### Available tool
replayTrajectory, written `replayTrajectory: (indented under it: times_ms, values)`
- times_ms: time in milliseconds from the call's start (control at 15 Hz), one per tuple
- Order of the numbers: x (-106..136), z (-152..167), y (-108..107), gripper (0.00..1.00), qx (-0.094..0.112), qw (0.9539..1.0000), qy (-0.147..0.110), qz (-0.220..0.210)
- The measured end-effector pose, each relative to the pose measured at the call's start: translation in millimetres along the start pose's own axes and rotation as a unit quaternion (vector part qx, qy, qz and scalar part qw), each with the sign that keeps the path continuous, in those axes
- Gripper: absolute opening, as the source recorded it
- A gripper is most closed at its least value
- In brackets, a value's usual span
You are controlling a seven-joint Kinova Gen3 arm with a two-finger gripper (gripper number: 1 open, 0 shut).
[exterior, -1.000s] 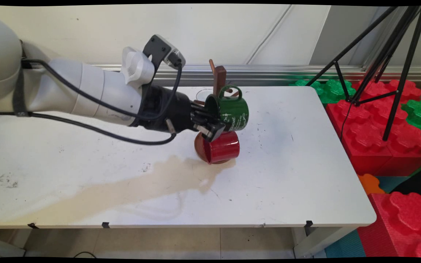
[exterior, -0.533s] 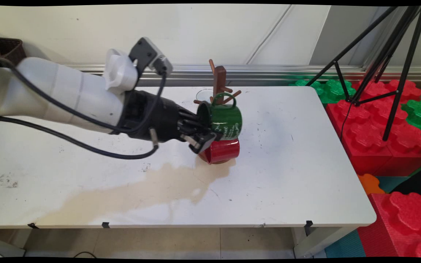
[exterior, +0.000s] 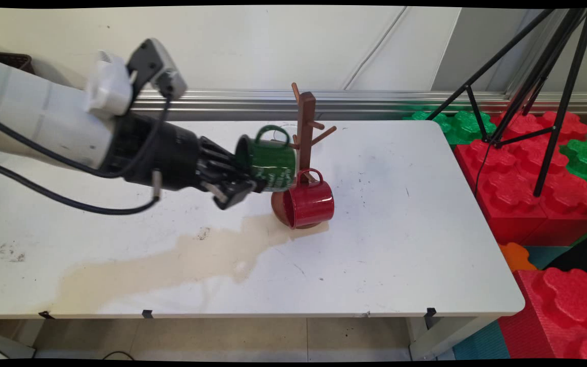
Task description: Place the picked object on the table
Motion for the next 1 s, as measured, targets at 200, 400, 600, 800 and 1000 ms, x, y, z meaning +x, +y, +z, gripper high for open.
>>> replayTrajectory:
  times_ms: [200,400,600,800,1000]
  values:
    - [-3,-14,-8,0.00,0.004,0.9999,-0.011,0.010]
    - [-8,-29,-20,0.00,0.010,0.9993,-0.026,0.023]
    - [-13,-40,-34,0.00,0.018,0.9984,-0.041,0.035]
    - [-22,-52,-55,0.00,0.027,0.9963,-0.065,0.050]
    - [-29,-56,-71,0.00,0.032,0.9939,-0.085,0.062]
